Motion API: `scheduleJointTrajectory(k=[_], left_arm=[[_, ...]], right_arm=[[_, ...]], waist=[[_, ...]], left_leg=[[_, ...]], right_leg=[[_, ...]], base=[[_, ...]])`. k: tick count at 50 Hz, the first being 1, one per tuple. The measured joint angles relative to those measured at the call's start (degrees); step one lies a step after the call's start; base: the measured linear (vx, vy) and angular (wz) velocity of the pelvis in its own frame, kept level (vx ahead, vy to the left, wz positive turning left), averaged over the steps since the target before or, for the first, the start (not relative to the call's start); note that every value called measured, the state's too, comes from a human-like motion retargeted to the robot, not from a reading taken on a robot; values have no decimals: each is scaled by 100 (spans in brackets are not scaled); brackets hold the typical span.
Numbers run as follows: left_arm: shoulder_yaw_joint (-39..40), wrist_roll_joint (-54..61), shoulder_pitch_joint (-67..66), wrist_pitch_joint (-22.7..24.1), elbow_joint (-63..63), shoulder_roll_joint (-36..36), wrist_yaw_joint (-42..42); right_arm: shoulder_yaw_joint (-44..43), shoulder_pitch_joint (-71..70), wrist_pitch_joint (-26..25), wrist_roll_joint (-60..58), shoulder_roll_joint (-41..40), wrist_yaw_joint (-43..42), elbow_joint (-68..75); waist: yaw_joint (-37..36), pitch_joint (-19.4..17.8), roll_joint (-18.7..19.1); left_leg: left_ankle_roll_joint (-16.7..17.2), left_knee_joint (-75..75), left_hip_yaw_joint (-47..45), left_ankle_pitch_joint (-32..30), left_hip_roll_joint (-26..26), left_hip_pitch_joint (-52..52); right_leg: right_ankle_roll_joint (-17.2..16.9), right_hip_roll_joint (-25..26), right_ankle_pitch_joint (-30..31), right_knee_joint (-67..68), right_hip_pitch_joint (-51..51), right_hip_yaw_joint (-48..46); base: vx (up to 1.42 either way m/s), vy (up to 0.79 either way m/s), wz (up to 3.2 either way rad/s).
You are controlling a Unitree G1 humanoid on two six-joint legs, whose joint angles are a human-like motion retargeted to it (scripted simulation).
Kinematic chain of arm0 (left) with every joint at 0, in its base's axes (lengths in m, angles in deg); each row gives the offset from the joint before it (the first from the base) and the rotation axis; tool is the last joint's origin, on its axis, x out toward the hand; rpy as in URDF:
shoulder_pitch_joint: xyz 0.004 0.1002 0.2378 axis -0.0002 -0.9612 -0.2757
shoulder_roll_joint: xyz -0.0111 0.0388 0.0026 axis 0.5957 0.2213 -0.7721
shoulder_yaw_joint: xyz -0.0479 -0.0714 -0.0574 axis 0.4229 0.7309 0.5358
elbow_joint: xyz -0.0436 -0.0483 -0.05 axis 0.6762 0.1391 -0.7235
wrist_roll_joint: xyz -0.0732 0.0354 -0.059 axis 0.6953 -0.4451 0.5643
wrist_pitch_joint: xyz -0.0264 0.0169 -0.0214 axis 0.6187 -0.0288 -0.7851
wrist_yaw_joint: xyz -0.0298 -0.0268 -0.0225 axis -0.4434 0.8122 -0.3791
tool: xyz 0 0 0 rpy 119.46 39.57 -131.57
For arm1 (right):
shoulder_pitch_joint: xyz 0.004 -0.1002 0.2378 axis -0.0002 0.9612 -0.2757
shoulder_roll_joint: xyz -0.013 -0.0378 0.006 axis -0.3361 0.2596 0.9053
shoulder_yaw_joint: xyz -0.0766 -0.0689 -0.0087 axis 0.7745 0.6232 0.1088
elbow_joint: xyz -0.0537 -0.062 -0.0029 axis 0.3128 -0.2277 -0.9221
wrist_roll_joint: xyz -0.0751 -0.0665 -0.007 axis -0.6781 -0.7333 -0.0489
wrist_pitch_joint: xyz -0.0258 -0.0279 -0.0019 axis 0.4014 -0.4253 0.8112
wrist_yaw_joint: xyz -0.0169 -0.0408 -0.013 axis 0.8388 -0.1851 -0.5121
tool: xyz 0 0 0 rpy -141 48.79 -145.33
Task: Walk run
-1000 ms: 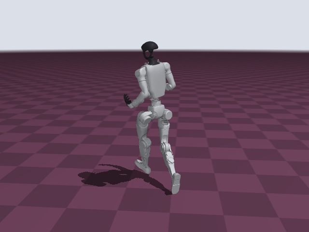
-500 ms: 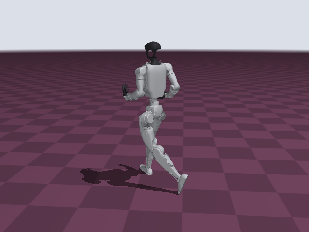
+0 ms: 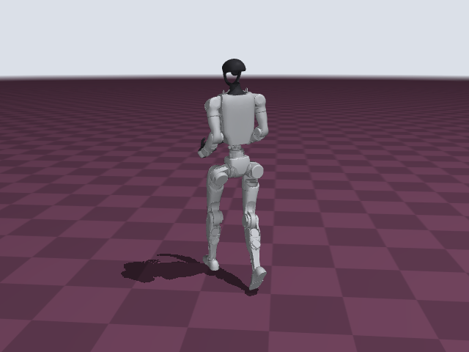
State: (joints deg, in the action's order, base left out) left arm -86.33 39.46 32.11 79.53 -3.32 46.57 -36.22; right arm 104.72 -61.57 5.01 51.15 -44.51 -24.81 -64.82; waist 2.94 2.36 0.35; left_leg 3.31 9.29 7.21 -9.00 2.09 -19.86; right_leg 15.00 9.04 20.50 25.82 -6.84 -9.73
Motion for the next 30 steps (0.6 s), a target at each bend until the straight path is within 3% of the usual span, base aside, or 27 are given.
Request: scheduleJointTrajectory(k=[1, 2, 3, 5, 7, 9, 11, 15, 21, 30], left_arm=[[-58, -7, 51, -36, -79, -28, -62], [-119, -23, 102, -61, -167, -60, -126], [-185, -60, 155, -62, -274, -98, -197], [107, -151, 406, -139, -516, -133, -366], [59, -329, 540, -41, -658, -111, -366], [-72, -331, 665, 84, -767, -62, -267], [-148, -242, 800, 108, -907, -95, -183], [-407, -26, 1068, 45, -932, 71, -196], [-536, -151, 1449, 64, -729, 524, -492], [-674, -522, 1727, -11, -816, 589, -989]], right_arm=[[32, 117, -13, -30, 32, -85, 55], [54, 227, -25, 5, 35, -130, 142], [53, 322, -37, 169, -16, -95, 292], [24, 414, -263, 740, -292, 268, 648], [41, 467, -480, 1342, -547, 451, 843], [-52, 430, -466, 1767, -580, 491, 872], [-194, 403, -369, 1872, -493, 502, 853], [-374, 366, -187, 1561, -192, 344, 696], [-596, 204, -236, 1180, 86, 205, 551], [-896, 349, -303, 318, -81, 431, 443]], waist=[[223, 91, -11], [392, 183, -33], [454, 277, -74], [599, 311, -64], [527, 320, 12], [701, 235, 61], [911, 157, 61], [843, 39, 286], [1107, -94, 358], [974, 86, 276]], left_leg=[[-834, 318, -463, 255, 173, -47], [-1386, 662, -681, 494, 325, -112], [-1371, 1055, -408, 705, 434, -212], [-1451, 1845, -720, 1217, 341, -427], [-1817, 1947, -1161, 1560, 383, -175], [-1819, 1722, -1276, 1479, 251, 19], [-1768, 1348, -1475, 1321, 178, 253], [-1458, 527, -2206, 905, -475, 558], [-1654, 97, -3111, 1253, -546, 892], [-1503, -306, -4588, 1587, -570, 1390]], right_leg=[[0, 102, -15, 423, 135, 122], [0, 145, -43, 917, 314, 186], [0, 70, -98, 1549, 582, 133], [0, 9, -420, 2547, 1039, 397], [0, -383, -1028, 3147, 1285, 239], [0, -854, -1627, 3241, 1454, -284], [0, -1099, -1845, 2982, 1654, -699], [-126, -864, -1502, 1514, 1874, -1549], [-578, -1019, -1600, 364, 1802, -2473], [-984, -1576, -2163, -476, 1620, -2481]], base=[[138, 40, 30], [140, 35, 19], [104, 23, -62], [67, 3, -157], [57, 6, -155], [34, -8, -92], [11, -19, -116], [-14, -23, -214], [-8, 8, -145], [-5, -3, -153]])
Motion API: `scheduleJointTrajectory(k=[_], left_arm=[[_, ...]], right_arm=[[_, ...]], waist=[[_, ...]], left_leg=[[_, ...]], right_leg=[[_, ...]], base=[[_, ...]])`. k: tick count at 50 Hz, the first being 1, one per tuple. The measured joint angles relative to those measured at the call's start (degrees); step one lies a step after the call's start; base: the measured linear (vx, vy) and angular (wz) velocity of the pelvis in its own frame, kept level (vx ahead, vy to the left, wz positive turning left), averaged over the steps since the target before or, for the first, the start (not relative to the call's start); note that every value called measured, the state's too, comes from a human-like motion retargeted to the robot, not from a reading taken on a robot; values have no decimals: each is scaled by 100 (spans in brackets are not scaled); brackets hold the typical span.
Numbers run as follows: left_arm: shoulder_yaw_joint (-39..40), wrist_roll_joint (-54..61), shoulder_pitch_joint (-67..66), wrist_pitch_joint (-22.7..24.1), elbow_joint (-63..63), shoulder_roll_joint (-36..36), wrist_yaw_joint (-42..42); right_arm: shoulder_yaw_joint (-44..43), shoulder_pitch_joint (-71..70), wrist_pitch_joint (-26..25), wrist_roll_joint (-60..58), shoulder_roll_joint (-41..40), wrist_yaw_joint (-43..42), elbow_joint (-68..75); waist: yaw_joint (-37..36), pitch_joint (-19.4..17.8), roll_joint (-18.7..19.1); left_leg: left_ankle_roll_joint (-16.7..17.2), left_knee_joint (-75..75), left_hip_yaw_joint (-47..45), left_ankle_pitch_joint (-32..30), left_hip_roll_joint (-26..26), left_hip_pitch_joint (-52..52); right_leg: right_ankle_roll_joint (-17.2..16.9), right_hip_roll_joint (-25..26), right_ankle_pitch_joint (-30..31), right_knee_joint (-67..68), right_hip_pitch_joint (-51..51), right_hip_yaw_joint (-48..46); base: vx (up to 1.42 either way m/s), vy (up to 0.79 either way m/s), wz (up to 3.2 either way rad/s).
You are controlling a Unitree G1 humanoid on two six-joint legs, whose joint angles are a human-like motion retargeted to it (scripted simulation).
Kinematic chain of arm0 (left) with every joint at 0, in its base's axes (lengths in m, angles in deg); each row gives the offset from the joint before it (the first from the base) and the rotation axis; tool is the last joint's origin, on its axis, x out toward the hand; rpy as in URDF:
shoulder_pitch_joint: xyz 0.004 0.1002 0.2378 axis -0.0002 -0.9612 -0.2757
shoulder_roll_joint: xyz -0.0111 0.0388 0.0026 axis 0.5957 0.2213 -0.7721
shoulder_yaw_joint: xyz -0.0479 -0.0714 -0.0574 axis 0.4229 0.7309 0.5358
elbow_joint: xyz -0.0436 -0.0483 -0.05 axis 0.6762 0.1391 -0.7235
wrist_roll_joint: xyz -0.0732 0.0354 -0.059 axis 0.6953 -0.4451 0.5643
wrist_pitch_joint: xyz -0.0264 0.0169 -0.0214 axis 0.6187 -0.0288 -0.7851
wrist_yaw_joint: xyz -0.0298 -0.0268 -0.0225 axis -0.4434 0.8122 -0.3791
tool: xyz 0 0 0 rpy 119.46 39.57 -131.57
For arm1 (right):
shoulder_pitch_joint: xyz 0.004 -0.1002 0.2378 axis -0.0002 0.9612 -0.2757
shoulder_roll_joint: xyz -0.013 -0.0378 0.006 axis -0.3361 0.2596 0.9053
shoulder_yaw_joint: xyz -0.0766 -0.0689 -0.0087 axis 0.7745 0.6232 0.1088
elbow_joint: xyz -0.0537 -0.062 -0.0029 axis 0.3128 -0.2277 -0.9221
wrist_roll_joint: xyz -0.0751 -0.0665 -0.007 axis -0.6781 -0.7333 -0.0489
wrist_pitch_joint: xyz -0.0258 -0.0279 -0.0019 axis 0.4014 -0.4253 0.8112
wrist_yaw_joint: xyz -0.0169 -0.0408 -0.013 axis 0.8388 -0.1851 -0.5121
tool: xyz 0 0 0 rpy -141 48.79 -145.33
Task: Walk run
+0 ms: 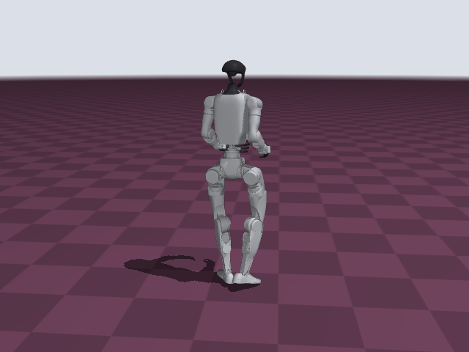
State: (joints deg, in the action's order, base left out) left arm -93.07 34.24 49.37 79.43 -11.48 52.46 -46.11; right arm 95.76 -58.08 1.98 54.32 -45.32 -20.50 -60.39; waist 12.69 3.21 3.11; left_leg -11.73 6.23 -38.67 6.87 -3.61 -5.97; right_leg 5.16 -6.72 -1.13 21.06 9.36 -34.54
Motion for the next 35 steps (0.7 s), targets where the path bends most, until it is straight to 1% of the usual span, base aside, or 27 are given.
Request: scheduleJointTrajectory(k=[3, 5, 8, 10, 12, 15, 17, 18, 19, 20, 22, 23, 24, 25, 27, 28, 30, 32, 33, 35], left_arm=[[-96, -42, -29, 3, -20, -208, -36], [-152, -36, -56, -34, -59, -361, -67], [-271, -12, -48, -131, -151, -513, -128], [-370, -20, 7, -176, -212, -542, -174], [-493, -103, 53, -186, -241, -504, -267], [-639, -265, -4, -123, -226, -413, -356], [-688, -326, -139, -60, -242, -373, -346], [-689, -324, -233, -60, -267, -375, -348], [-660, -315, -332, -93, -296, -402, -363], [-616, -303, -432, -142, -328, -441, -383], [-486, -259, -608, -212, -352, -586, -370], [-426, -215, -685, -210, -354, -656, -320], [-384, -158, -754, -202, -364, -726, -249], [-350, -93, -818, -191, -377, -796, -168], [-266, 105, -912, -249, -432, -942, -48], [-227, 210, -952, -303, -460, -1009, -10], [-173, 400, -999, -447, -498, -1125, 21], [-120, 501, -997, -531, -496, -1179, 46], [-85, 524, -1001, -529, -485, -1201, 77], [-10, 519, -1019, -465, -469, -1249, 176]], right_arm=[[7, 91, 142, -208, 29, -47, -94], [33, 127, 219, -306, 45, -66, -146], [58, 159, 317, -420, 32, -164, -208], [79, 194, 385, -503, 13, -257, -254], [97, 257, 438, -631, 10, -411, -289], [106, 339, 536, -851, 64, -687, -328], [150, 329, 655, -998, 52, -846, -275], [180, 310, 704, -1042, 46, -896, -219], [227, 277, 740, -1057, 58, -934, -168], [282, 236, 772, -1058, 77, -966, -118], [418, 113, 855, -953, 172, -1010, -40], [483, 35, 926, -867, 221, -1013, 16], [534, -34, 1001, -802, 269, -1033, 62], [578, -98, 1077, -749, 317, -1062, 103], [658, -156, 1182, -780, 445, -1218, 82], [702, -173, 1228, -824, 508, -1322, 49], [764, -214, 1312, -930, 614, -1570, -38], [755, -276, 1366, -1042, 670, -1750, -109], [739, -313, 1367, -1103, 683, -1792, -127], [683, -401, 1340, -1274, 679, -1794, -131]], waist=[[-54, 40, 89], [-12, 41, 171], [143, 30, 286], [246, 29, 311], [288, 63, 241], [249, 184, 7], [193, 232, -170], [186, 237, -255], [172, 254, -339], [153, 277, -421], [129, 314, -677], [147, 318, -776], [142, 292, -786], [125, 251, -753], [-54, 221, -787], [-155, 216, -816], [-421, 176, -896], [-662, 113, -915], [-748, 84, -902], [-840, 31, -815]], left_leg=[[104, -214, -526, 32, -72, 160], [203, -349, -805, 34, -149, 253], [349, -463, -1075, 0, -294, 334], [425, -463, -1213, -40, -387, 354], [517, -392, -1351, -88, -466, 389], [678, -246, -1641, -168, -537, 489], [826, -60, -1804, -274, -706, 582], [905, 90, -1840, -346, -832, 612], [944, 287, -1795, -434, -975, 591], [963, 506, -1709, -530, -1126, 544], [430, 1101, -1271, -429, -1237, 337], [100, 1540, -882, -266, -1309, 159], [45, 1925, -247, -122, -1305, -74], [127, 2283, 510, 12, -1264, -335], [348, 2617, 1663, 77, -725, -641], [476, 2671, 1970, 67, -458, -714], [595, 2741, 2093, -1, -124, -813], [575, 2679, 2030, -60, 124, -884], [557, 2596, 2066, -100, 282, -935], [626, 2341, 2427, -259, 667, -1077]], right_leg=[[0, -277, -275, -145, -51, -107], [99, -434, -466, -193, -85, -243], [282, -656, -693, -286, -225, -790], [282, -760, -708, -419, -368, -1272], [110, -804, -541, -595, -475, -1544], [-470, -801, -630, -997, -564, -1697], [-491, -644, -809, -1138, -521, -1202], [-489, -553, -830, -1150, -442, -777], [-507, -516, -830, -1191, -405, -545], [-535, -507, -818, -1246, -390, -410], [-387, -489, -740, -1495, -435, -463], [-337, -448, -718, -1576, -445, -288], [-285, -317, -695, -1636, -451, -88], [-231, -142, -674, -1684, -456, 123], [-180, 10, -593, -1781, -482, 373], [-167, 58, -552, -1813, -483, 484], [-135, 127, -482, -1841, -474, 789], [-111, 212, -437, -1844, -480, 1045], [-103, 276, -420, -1846, -488, 1223], [-80, 444, -393, -1872, -534, 1492]], base=[[-16, -13, -164], [-19, -17, -136], [-21, -25, -95], [-18, -34, -65], [-12, -44, -55], [-9, -60, -71], [-4, -71, -75], [-3, -66, -68], [-6, -65, -72], [-11, -63, -94], [-9, -57, -114], [-1, -56, -127], [2, -57, -137], [2, -53, -165], [3, -46, -199], [7, -43, -219], [11, -43, -229], [18, -40, -215], [25, -37, -191], [27, -30, -169]])
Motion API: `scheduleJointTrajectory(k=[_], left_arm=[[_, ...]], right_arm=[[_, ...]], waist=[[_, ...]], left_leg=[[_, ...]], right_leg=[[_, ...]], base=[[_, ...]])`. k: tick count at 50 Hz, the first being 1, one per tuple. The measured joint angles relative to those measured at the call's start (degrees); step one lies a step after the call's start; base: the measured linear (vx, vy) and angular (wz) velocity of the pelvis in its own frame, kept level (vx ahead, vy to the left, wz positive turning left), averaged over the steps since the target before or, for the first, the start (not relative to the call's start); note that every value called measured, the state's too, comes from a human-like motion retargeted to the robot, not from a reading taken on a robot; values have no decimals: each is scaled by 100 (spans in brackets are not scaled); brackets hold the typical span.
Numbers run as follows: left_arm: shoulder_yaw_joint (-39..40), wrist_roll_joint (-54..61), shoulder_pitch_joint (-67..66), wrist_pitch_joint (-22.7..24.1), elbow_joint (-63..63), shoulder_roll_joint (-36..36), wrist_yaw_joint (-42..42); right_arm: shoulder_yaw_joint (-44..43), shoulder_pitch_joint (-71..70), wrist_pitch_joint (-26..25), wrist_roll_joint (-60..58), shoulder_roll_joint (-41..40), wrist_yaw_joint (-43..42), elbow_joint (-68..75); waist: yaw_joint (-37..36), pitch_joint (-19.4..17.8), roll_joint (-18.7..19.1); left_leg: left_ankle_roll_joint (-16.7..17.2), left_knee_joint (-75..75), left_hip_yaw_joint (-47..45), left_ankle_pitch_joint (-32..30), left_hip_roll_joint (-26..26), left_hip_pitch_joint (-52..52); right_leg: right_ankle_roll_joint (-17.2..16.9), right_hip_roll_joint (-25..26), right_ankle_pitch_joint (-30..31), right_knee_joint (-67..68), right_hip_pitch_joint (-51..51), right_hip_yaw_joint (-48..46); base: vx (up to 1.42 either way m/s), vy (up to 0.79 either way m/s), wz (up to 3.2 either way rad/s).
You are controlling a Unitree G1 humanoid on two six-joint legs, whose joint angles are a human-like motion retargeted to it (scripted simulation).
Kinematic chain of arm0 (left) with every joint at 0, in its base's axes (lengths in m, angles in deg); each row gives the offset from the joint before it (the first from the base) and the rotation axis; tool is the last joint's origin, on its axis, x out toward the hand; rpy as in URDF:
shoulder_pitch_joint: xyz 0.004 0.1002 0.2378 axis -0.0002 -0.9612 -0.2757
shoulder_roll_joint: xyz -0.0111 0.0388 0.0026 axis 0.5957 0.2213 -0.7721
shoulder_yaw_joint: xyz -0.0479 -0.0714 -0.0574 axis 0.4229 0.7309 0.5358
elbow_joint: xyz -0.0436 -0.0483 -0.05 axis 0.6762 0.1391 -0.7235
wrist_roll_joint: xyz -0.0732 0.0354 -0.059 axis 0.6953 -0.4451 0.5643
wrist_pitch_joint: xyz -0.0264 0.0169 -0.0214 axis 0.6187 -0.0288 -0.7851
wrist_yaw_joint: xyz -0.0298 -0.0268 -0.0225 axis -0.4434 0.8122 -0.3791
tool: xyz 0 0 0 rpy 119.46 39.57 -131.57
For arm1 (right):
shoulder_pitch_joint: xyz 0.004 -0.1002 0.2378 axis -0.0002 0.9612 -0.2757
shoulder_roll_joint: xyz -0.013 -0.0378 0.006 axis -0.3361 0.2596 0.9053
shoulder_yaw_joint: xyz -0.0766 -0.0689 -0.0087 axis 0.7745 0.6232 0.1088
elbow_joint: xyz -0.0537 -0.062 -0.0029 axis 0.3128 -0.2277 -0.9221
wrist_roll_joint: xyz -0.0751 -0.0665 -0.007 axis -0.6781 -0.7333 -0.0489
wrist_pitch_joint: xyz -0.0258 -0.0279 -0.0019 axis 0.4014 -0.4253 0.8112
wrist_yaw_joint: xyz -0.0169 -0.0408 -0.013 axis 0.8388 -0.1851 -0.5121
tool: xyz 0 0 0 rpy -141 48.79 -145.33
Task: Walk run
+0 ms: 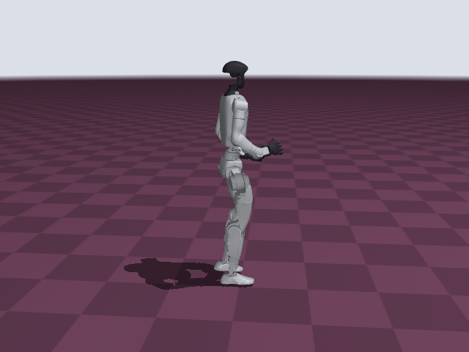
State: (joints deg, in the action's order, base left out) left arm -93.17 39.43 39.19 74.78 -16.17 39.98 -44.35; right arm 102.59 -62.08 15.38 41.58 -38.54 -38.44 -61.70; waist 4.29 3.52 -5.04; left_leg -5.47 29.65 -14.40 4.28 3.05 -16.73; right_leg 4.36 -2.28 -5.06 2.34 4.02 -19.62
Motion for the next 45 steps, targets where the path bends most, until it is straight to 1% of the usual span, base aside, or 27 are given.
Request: scheduleJointTrajectory(k=[3, 6, 8, 9, 11, 13, 15, 16, 17, 18, 19, 20, 21, 22, 23, 25, 26, 27, 28, 29, 30, 32, 35, 37, 40, 43, 45], left_arm=[[193, -120, -28, 108, 48, -64, 157], [415, -269, -118, 179, 168, -108, 294], [573, -321, -194, 198, 252, -114, 372], [636, -328, -239, 197, 290, -107, 406], [757, -309, -315, 153, 359, -81, 472], [903, -295, -360, 65, 439, -34, 494], [1088, -380, -403, 13, 570, 54, 478], [1212, -488, -427, 48, 663, 106, 501], [1344, -607, -454, 108, 762, 163, 533], [1494, -749, -487, 223, 872, 228, 586], [1643, -932, -549, 380, 971, 319, 649], [1793, -1136, -625, 560, 1065, 423, 717], [1916, -1374, -745, 758, 1077, 540, 817], [2031, -1626, -854, 952, 1048, 657, 915], [2128, -1906, -943, 1134, 938, 772, 1009], [2210, -2490, -991, 1286, 536, 986, 1069], [2122, -2767, -1008, 1227, 343, 1090, 1001], [2025, -3045, -1027, 1159, 168, 1183, 931], [1911, -3327, -1049, 1074, 28, 1254, 859], [1790, -3571, -1064, 1034, -70, 1294, 825], [1665, -3797, -1076, 1016, -146, 1317, 810], [1504, -4211, -1058, 1185, -262, 1170, 1207], [1451, -4493, -1089, 1536, -154, 1064, 1738], [1388, -4642, -1005, 1606, -163, 1013, 1797], [1118, -4768, -754, 1521, -312, 1058, 1793], [791, -4440, -397, 1400, -428, 1086, 1767], [565, -4053, -158, 1395, -433, 1044, 1778]], right_arm=[[-37, -148, -44, -319, -27, 4, 8], [70, -290, -47, -500, -60, 3, 9], [164, -402, -43, -563, -65, 25, 11], [207, -448, -37, -586, -64, 39, 11], [275, -533, -21, -632, -66, 67, 26], [320, -589, -7, -699, -79, 47, 62], [353, -599, 15, -752, -103, -12, 112], [375, -591, 28, -751, -125, -30, 153], [394, -583, 42, -738, -148, -38, 199], [407, -575, 61, -701, -172, -23, 256], [409, -555, 84, -638, -214, 22, 331], [405, -530, 109, -561, -264, 82, 415], [422, -474, 127, -451, -348, 193, 535], [438, -418, 144, -325, -441, 326, 667], [453, -364, 159, -170, -551, 503, 823], [518, -288, 119, 120, -721, 799, 1070], [548, -255, 82, 235, -726, 854, 1092], [571, -233, 51, 350, -712, 894, 1089], [580, -232, 33, 468, -662, 903, 1039], [512, -227, 25, 561, -619, 919, 979], [407, -221, 23, 643, -579, 937, 915], [99, -185, 4, 729, -488, 1104, 884], [-138, -9, -38, 677, -383, 1038, 781], [-317, 151, -32, 576, -356, 790, 625], [-608, 427, -49, 489, -459, 448, 448], [-740, 648, -130, 477, -668, 164, 343], [-788, 740, -193, 430, -746, -24, 277]], waist=[[-88, -128, 202], [-286, -327, 330], [-435, -462, 401], [-480, -515, 435], [-498, -585, 504], [-415, -602, 576], [-310, -599, 592], [-344, -575, 555], [-402, -545, 499], [-504, -502, 401], [-586, -448, 300], [-659, -388, 198], [-729, -277, 25], [-750, -166, -112], [-672, -56, -175], [-520, -19, -231], [-484, -83, -259], [-473, -133, -267], [-516, -152, -236], [-608, -118, -39], [-724, -57, 242], [-879, 23, 581], [-631, 69, 917], [-321, 48, 1033], [113, -87, 995], [431, -302, 751], [542, -425, 582]], left_leg=[[238, -637, 764, -376, 513, -191], [219, -1278, 1228, -973, 758, -443], [287, -1725, 1090, -1307, 722, -570], [338, -1957, 944, -1350, 710, -612], [418, -2399, 696, -1323, 767, -677], [632, -2764, 428, -1208, 897, -666], [739, -2958, -17, -1071, 941, -572], [595, -2961, -249, -1006, 936, -491], [347, -2938, -408, -1001, 941, -420], [-113, -2864, -420, -1117, 968, -367], [-431, -2843, -506, -1274, 976, -319], [-680, -2848, -628, -1451, 976, -272], [-844, -2896, -581, -1356, 1007, -215], [-953, -2901, -595, -1249, 1006, -163], [-953, -2821, -731, -1119, 941, -123], [-940, -2662, -786, -843, 887, 83], [-948, -2603, -781, -697, 938, 276], [-953, -2565, -783, -553, 964, 467], [-953, -2566, -799, -416, 945, 653], [-933, -2614, -784, -344, 723, 763], [-902, -2685, -753, -305, 399, 835], [-861, -2657, -846, -90, 137, 974], [-829, -2699, -696, 111, 88, 1241], [-872, -2694, -406, 209, 212, 1362], [-948, -2611, 135, 345, 487, 1598], [-953, -2492, 661, 528, 751, 1977], [-953, -2450, 977, 658, 934, 2287]], right_leg=[[18, 287, 44, -64, -134, 155], [74, 532, 125, -55, -301, 484], [146, 699, 190, -26, -415, 695], [205, 787, 213, -14, -483, 771], [373, 977, 265, -5, -622, 846], [608, 1181, 345, -5, -754, 779], [788, 1363, 481, 19, -876, 754], [818, 1401, 623, 41, -934, 682], [826, 1407, 784, 69, -988, 624], [792, 1350, 984, 111, -1035, 595], [733, 1315, 1229, 183, -1072, 615], [661, 1290, 1497, 271, -1106, 660], [548, 1215, 1891, 378, -1115, 660], [352, 1139, 2313, 528, -1105, 599], [-9, 1060, 2793, 761, -1057, 415], [-893, 856, 3506, 1714, -807, 132], [-1434, 650, 3506, 2483, -637, -2], [-1784, 478, 3506, 3163, -474, -99], [-1751, 373, 3506, 3668, -326, -125], [-1383, 535, 3506, 3748, -161, -92], [-848, 829, 3506, 3614, 11, -30], [-90, 618, 2834, 3907, 438, -223], [606, 182, 1804, 3995, 1050, -331], [396, -13, 1397, 3433, 1300, -291], [-284, -207, 1366, 2301, 1545, 216], [-886, -392, 1293, 1188, 1654, 921], [-1361, -683, 1475, 539, 1721, 970]], base=[[25, -25, -175], [37, -27, -207], [45, -26, -202], [50, -28, -172], [50, -24, -122], [59, -26, -57], [76, -32, -36], [75, -33, -71], [75, -33, -112], [83, -34, -127], [86, -34, -134], [90, -42, -136], [98, -44, -132], [110, -32, -106], [106, -18, -69], [87, -19, -38], [72, -28, -27], [72, -25, -34], [73, -15, -59], [73, -2, -81], [61, 7, -94], [54, 10, -85], [72, 12, 27], [58, 8, 132], [61, -9, 172], [46, -21, 167], [79, -24, 142]])
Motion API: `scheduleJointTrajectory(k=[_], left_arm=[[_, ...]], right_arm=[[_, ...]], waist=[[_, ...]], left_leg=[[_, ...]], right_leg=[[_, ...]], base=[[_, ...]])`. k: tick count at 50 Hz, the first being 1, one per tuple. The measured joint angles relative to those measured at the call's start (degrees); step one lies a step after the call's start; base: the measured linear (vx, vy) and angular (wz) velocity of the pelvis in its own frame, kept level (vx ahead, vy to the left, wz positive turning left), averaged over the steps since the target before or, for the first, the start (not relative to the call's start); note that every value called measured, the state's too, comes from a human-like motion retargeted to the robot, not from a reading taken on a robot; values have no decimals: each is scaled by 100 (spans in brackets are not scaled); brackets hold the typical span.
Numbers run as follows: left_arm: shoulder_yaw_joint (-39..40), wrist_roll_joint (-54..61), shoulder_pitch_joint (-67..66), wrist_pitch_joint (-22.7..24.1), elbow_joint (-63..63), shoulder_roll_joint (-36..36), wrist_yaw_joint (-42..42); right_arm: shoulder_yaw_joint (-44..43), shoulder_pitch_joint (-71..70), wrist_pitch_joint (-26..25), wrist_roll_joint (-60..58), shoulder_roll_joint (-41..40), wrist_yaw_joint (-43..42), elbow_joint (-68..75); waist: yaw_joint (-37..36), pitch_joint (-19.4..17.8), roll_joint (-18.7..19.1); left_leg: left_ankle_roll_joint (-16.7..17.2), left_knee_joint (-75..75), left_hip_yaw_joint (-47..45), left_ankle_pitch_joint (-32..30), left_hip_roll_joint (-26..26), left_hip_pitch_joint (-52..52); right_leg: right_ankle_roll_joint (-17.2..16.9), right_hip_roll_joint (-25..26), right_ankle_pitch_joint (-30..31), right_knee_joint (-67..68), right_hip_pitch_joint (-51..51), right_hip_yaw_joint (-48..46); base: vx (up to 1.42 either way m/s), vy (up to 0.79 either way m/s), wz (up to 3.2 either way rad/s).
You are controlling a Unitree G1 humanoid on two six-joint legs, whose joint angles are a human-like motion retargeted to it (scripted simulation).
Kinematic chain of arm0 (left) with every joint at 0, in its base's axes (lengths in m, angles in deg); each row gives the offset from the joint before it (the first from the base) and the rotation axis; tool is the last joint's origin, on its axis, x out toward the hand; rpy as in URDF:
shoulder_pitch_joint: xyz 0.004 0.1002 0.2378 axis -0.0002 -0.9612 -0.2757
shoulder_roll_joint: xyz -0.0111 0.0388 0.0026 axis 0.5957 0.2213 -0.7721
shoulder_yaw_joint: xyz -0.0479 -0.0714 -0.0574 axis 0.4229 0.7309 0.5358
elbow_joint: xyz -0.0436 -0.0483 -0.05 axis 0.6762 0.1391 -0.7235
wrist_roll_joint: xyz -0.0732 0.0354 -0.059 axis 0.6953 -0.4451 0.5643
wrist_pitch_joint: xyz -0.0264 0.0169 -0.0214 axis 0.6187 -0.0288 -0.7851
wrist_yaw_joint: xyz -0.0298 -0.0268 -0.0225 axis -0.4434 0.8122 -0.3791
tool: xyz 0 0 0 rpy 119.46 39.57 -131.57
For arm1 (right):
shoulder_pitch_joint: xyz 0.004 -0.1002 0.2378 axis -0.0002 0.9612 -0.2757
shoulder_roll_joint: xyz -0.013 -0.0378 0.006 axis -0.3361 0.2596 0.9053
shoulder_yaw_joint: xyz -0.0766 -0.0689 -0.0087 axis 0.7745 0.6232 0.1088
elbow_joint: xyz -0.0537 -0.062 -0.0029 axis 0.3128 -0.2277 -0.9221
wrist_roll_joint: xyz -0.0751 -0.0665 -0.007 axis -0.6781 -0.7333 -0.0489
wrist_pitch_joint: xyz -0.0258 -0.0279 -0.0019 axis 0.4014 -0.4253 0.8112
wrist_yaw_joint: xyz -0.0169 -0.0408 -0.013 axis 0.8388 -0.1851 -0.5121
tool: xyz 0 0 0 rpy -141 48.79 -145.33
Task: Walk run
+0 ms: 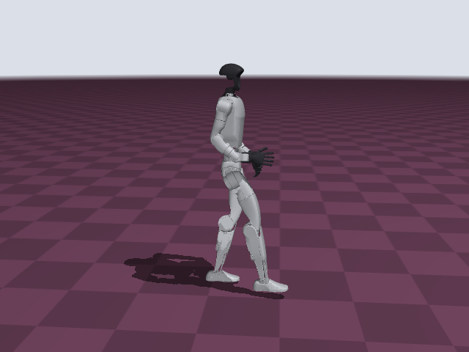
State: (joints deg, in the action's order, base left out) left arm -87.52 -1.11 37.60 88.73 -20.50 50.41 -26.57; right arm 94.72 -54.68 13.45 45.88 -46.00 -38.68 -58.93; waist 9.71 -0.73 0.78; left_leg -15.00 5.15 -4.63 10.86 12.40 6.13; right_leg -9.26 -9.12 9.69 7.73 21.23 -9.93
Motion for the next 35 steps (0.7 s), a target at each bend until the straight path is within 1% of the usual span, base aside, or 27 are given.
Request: scheduleJointTrajectory(k=[1, 2, 3, 4, 5, 6, 7, 8, 9, 10, 11, 12, 13, 15, 17, 18, 19, 20, 21, 22, 24, 25, 27, 30, 32, 33, 35], left_arm=[[-97, 228, 97, 13, 40, -27, 13], [-160, 461, 200, 23, 82, -58, 40], [-153, 702, 314, 31, 127, -94, 93], [-173, 901, 391, 46, 182, -142, 195], [-207, 1079, 449, 64, 242, -196, 321], [-286, 1225, 455, 71, 315, -287, 427], [-352, 1372, 449, 65, 382, -378, 494], [-395, 1524, 421, 32, 440, -468, 483], [-425, 1673, 384, -36, 469, -538, 399], [-449, 1820, 344, -122, 484, -597, 279], [-399, 1938, 347, -275, 456, -644, 49], [-365, 2034, 356, -435, 425, -686, -170], [-366, 2088, 378, -611, 389, -718, -367], [-425, 2220, 390, -888, 400, -743, -561], [-514, 2392, 447, -947, 501, -651, -485], [-536, 2433, 474, -895, 530, -592, -364], [-520, 2432, 498, -801, 546, -537, -273], [-485, 2411, 519, -686, 554, -485, -196], [-429, 2365, 544, -637, 550, -458, -156], [-371, 2320, 563, -611, 539, -454, -139], [-275, 2278, 572, -679, 494, -531, -240], [-252, 2298, 569, -741, 474, -566, -329], [-229, 2348, 611, -826, 434, -591, -346], [-176, 2384, 682, -682, 439, -577, -100], [-103, 2381, 690, -466, 482, -553, 117], [-50, 2366, 683, -376, 496, -549, 220], [65, 2314, 650, -264, 510, -545, 401]], right_arm=[[-6, 31, -33, -64, 1, -83, -42], [7, 39, -68, -143, 10, -161, -81], [59, -2, -105, -254, 35, -229, -115], [95, -21, -123, -374, 52, -297, -157], [124, -29, -131, -497, 65, -363, -203], [116, -24, -131, -623, 108, -427, -236], [114, -22, -131, -745, 147, -494, -262], [125, -23, -132, -860, 180, -567, -272], [141, -6, -128, -958, 193, -649, -277], [159, 21, -121, -1048, 197, -733, -278], [194, -8, -113, -1096, 194, -828, -241], [213, -60, -105, -1118, 201, -892, -197], [196, -161, -97, -1090, 225, -897, -136], [271, -396, -139, -1043, 323, -800, -51], [385, -673, -208, -1012, 459, -677, -53], [425, -802, -214, -1005, 523, -595, -52], [463, -933, -210, -1026, 583, -505, -38], [502, -1065, -201, -1061, 640, -409, -17], [548, -1210, -198, -1133, 714, -353, 6], [603, -1349, -195, -1213, 781, -311, 32], [757, -1576, -181, -1400, 873, -314, 91], [839, -1654, -168, -1480, 902, -344, 115], [943, -1778, -126, -1540, 888, -407, 187], [948, -1994, -69, -1547, 812, -289, 337], [884, -2203, -132, -1630, 789, -16, 492], [841, -2313, -166, -1697, 764, 193, 597], [767, -2521, -224, -1898, 701, 629, 832]], waist=[[33, -39, -56], [-15, -63, -124], [-224, -60, -218], [-336, -45, -245], [-398, -24, -237], [-201, 15, -198], [-47, 65, -179], [18, 140, -197], [148, 213, -163], [309, 284, -102], [249, 298, -42], [209, 288, -9], [209, 227, -30], [139, 131, -179], [93, 93, -289], [143, 100, -318], [149, 101, -336], [132, 101, -349], [28, 61, -381], [-79, 23, -417], [-275, -23, -475], [-345, -22, -482], [-462, -21, -445], [-627, -93, -365], [-778, -160, -352], [-869, -194, -351], [-1032, -261, -356]], left_leg=[[0, 4, 136, 56, 59, 154], [74, 9, 161, 106, 51, 260], [297, 17, -36, 145, -90, 271], [319, 38, -89, 204, -83, 324], [240, 65, -69, 273, -2, 400], [116, 99, 207, 271, 113, 523], [39, 149, 423, 254, 195, 625], [57, 232, 517, 208, 212, 684], [112, 401, 641, 73, 139, 705], [186, 613, 779, -105, 20, 707], [291, 922, 745, -522, -61, 616], [395, 1290, 687, -973, -138, 501], [495, 1772, 583, -1491, -208, 341], [715, 2794, 113, -2316, -286, -61], [860, 3721, -549, -2701, -609, -499], [826, 4077, -810, -2614, -855, -683], [771, 4353, -975, -2389, -1027, -880], [706, 4589, -1091, -2093, -1162, -1083], [740, 4630, -1146, -1983, -1158, -1270], [823, 4644, -1163, -1842, -1128, -1463], [1113, 4446, -1062, -1457, -996, -1839], [1191, 4233, -1028, -1284, -962, -1993], [1254, 3575, -1150, -1034, -1118, -2188], [1081, 2434, -1305, -1065, -1400, -2383], [1019, 1689, -1129, -1145, -1377, -2507], [1052, 1328, -897, -1263, -1304, -2571], [1276, 648, -279, -1608, -1133, -2661]], right_leg=[[-290, -78, 57, -261, 52, 9], [-502, -35, 21, -507, 147, -53], [-556, 251, -204, -722, 325, -259], [-574, 239, -272, -797, 367, -502], [-574, 80, -262, -804, 340, -762], [-497, -92, -113, -619, 215, -371], [-462, -275, 37, -477, 94, -371], [-511, -479, 191, -420, -17, -1150], [-343, -484, 234, -391, -132, -1332], [-67, -388, 220, -376, -247, -1214], [127, -172, 36, -183, -259, -497], [272, -49, -119, -37, -309, -45], [322, -113, -214, 17, -435, -126], [396, -493, -294, -93, -828, -1283], [515, -501, -412, -194, -1048, -1664], [602, -407, -505, -175, -1096, -1479], [637, -363, -567, -187, -1176, -1490], [647, -344, -613, -213, -1272, -1599], [676, -284, -639, -271, -1363, -1642], [704, -222, -667, -326, -1451, -1655], [751, -86, -731, -417, -1610, -1612], [767, -19, -769, -455, -1688, -1641], [811, 161, -864, -526, -1821, -1768], [906, 484, -1031, -597, -2036, -1861], [978, 665, -1142, -628, -2173, -1753], [1012, 749, -1195, -643, -2242, -1678], [1064, 897, -1289, -672, -2383, -1582]], base=[[69, -34, 89], [45, -73, -20], [59, -80, -75], [80, -51, -72], [88, 24, 89], [83, 47, 188], [75, 29, 232], [88, -10, 205], [102, -41, 202], [94, -44, 169], [77, -40, 123], [54, -28, 85], [57, -26, 87], [62, -26, 54], [35, -21, 54], [36, -29, 89], [53, -41, 91], [54, -43, 43], [45, -37, 4], [35, -28, -39], [48, -26, -43], [47, -21, -21], [35, -19, -5], [41, -20, 1], [40, -16, -30], [43, -12, -55], [52, -9, -71]])
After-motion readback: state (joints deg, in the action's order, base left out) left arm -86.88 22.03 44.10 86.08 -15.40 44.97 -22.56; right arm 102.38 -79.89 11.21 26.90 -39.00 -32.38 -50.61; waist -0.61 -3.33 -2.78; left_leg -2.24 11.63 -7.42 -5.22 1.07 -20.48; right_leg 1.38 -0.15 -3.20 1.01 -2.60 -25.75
